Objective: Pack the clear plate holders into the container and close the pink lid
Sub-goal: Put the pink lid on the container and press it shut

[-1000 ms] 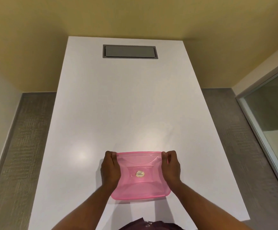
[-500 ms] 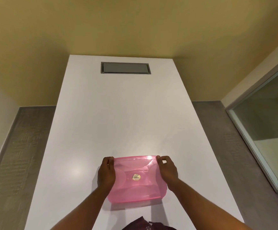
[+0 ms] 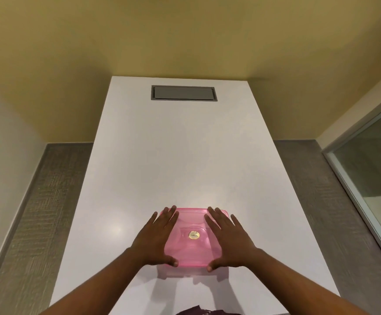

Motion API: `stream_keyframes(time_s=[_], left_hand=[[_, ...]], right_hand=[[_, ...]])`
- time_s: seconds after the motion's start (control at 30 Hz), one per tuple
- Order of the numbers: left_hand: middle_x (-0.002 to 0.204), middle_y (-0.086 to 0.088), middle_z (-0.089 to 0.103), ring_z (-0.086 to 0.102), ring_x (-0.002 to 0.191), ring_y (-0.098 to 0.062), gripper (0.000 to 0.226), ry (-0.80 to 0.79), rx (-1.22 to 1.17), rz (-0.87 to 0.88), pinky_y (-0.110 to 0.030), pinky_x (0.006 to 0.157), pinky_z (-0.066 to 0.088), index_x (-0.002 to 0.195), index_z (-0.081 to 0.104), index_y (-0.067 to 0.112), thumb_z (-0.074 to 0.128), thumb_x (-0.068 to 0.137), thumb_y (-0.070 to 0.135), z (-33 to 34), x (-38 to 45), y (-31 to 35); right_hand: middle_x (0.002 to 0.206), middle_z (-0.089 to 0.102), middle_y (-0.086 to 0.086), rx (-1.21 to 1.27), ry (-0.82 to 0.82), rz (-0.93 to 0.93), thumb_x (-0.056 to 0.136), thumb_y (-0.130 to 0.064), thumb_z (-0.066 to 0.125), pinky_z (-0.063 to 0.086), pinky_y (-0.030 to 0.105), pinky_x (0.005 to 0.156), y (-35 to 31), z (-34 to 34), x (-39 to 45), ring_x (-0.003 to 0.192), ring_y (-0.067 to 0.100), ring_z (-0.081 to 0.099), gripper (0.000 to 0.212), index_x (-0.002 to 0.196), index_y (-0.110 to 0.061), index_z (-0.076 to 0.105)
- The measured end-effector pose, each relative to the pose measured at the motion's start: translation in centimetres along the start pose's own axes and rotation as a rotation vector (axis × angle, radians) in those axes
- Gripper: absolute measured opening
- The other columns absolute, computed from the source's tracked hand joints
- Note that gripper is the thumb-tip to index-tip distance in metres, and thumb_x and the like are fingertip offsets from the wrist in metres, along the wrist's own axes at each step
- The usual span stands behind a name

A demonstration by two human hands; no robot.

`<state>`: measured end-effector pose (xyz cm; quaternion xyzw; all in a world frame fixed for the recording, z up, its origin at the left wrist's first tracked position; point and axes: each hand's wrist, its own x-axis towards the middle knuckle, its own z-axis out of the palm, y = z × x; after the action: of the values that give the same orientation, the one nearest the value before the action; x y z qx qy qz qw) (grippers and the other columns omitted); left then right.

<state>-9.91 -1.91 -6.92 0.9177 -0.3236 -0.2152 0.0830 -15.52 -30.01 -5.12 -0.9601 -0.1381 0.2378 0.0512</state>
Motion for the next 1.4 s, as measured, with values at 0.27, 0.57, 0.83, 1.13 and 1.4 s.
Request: stream_keyframes(time_s=[0.27, 0.57, 0.83, 1.13, 1.4], left_hand=[[0.168, -0.006, -0.018, -0.012, 0.156, -0.025, 0.151, -0.009, 0.09, -0.049, -0.04, 0.123, -0.011, 0.158, -0.011, 0.014, 0.076, 0.053, 0.078, -1.0, 0.9, 1.0], [0.166, -0.013, -0.021, -0.014, 0.155, -0.032, 0.153, -0.085, 0.152, -0.099, -0.048, 0.125, -0.009, 0.156, -0.017, 0.008, 0.08, 0.056, 0.071, -1.3, 1.6, 2.3], [0.164, -0.001, -0.032, -0.022, 0.152, -0.027, 0.157, -0.029, -0.203, -0.168, -0.053, 0.125, 0.004, 0.157, -0.017, 0.024, 0.082, 0.046, 0.074, -0.7, 0.0, 0.7], [0.166, 0.001, 0.022, 0.028, 0.151, -0.023, 0.102, 0.139, -1.213, -0.553, -0.045, 0.122, 0.028, 0.16, 0.005, 0.023, 0.073, 0.087, 0.044, 2.3, -2.8, 2.3], [0.142, -0.001, 0.054, 0.053, 0.128, -0.024, 0.056, 0.223, -1.382, -0.66, -0.044, 0.111, 0.043, 0.151, 0.034, 0.024, 0.056, 0.1, 0.031, 0.8, -0.1, 3.1]], right_hand=[[0.171, 0.01, 0.007, -0.046, 0.056, 0.042, 0.037, -0.085, 0.08, 0.021, 0.046, 0.126, -0.9, -1.2, 0.9, 0.156, 0.031, 0.017, 0.161, 0.163, -0.013, 0.009], [0.163, 0.022, 0.012, -0.133, 0.048, 0.085, 0.034, -0.079, 0.086, 0.025, 0.052, 0.12, -2.3, -1.4, 2.0, 0.148, 0.037, 0.025, 0.161, 0.159, -0.007, 0.014], [0.171, -0.019, -0.011, 0.226, 0.083, 0.076, 0.041, -0.096, 0.068, 0.01, 0.058, 0.127, 0.5, 1.1, -0.3, 0.158, 0.02, -0.019, 0.155, 0.164, -0.033, -0.003], [0.166, 0.032, 0.002, 1.184, 0.178, 0.649, 0.091, -0.048, 0.073, 0.033, 0.048, 0.123, -0.6, 3.1, -2.6, 0.151, 0.024, 0.036, 0.09, 0.161, -0.019, 0.025], [0.132, 0.064, 0.001, 1.309, 0.213, 0.714, 0.105, -0.024, 0.051, 0.049, 0.049, 0.109, -1.4, 0.9, 0.1, 0.12, 0.025, 0.06, 0.037, 0.141, -0.021, 0.051]])
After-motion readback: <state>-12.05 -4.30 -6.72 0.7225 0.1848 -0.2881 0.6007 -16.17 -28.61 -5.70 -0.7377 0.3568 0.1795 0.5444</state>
